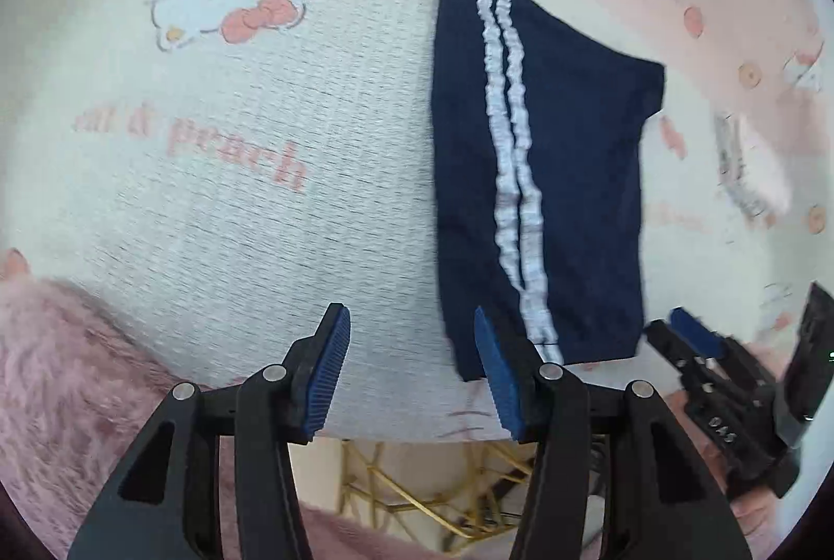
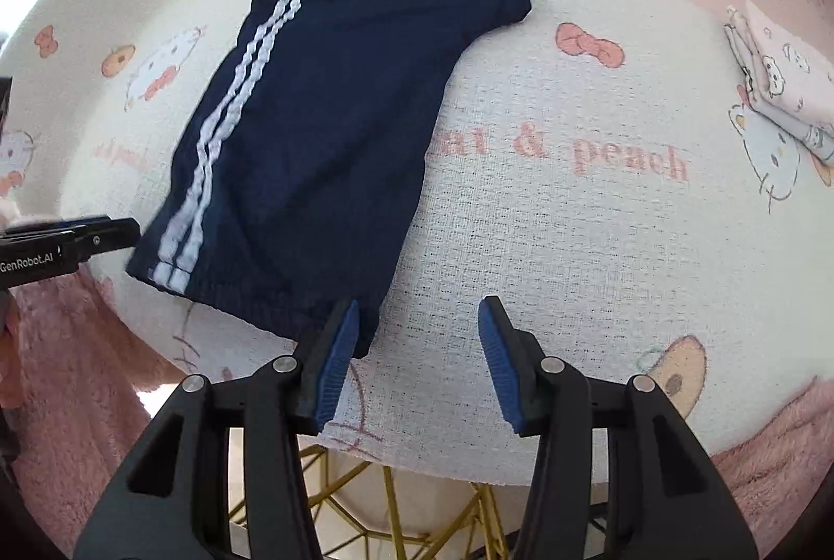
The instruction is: Fold clothes
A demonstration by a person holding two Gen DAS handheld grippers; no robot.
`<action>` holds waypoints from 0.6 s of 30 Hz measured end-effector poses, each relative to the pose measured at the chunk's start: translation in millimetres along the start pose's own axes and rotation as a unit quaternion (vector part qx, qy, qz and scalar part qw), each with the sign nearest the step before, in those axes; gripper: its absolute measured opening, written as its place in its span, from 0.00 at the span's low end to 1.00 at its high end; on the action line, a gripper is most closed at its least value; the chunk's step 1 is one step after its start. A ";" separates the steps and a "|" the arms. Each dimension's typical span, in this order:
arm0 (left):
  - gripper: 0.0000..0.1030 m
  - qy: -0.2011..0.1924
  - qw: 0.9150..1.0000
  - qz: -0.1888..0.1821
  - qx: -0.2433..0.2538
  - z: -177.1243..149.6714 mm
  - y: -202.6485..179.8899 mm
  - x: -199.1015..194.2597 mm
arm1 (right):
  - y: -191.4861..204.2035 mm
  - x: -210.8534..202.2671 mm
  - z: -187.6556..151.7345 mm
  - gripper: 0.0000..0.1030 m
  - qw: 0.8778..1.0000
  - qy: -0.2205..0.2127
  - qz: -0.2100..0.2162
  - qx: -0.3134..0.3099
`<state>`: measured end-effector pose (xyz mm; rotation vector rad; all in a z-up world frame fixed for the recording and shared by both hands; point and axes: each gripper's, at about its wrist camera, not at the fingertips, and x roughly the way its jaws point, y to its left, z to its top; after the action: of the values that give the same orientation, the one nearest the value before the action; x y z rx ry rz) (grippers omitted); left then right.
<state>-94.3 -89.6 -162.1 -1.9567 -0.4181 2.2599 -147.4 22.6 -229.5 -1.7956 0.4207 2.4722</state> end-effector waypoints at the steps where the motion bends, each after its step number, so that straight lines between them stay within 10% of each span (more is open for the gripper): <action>1: 0.50 0.001 1.000 0.021 0.020 -3.9 -5.6 3.1 | -0.3 -1.9 1.8 0.48 1.000 -0.004 0.008 0.006; 9: 0.50 -0.001 0.990 0.131 0.048 -20.4 -5.9 6.2 | 5.2 26.1 7.4 0.48 0.999 0.052 -0.015 -0.004; 13: 0.50 -0.004 0.999 0.033 0.037 -28.0 -7.4 3.6 | 11.2 14.6 14.3 0.50 1.000 0.016 -0.011 -0.011; 18: 0.50 0.012 0.986 0.154 0.058 -38.3 -1.6 15.2 | 16.8 35.1 8.9 0.50 0.999 0.040 -0.025 -0.026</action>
<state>-59.0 -79.2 -180.8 -2.1101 0.0248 2.3685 -170.3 4.8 -256.8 -1.9064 0.3141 2.4069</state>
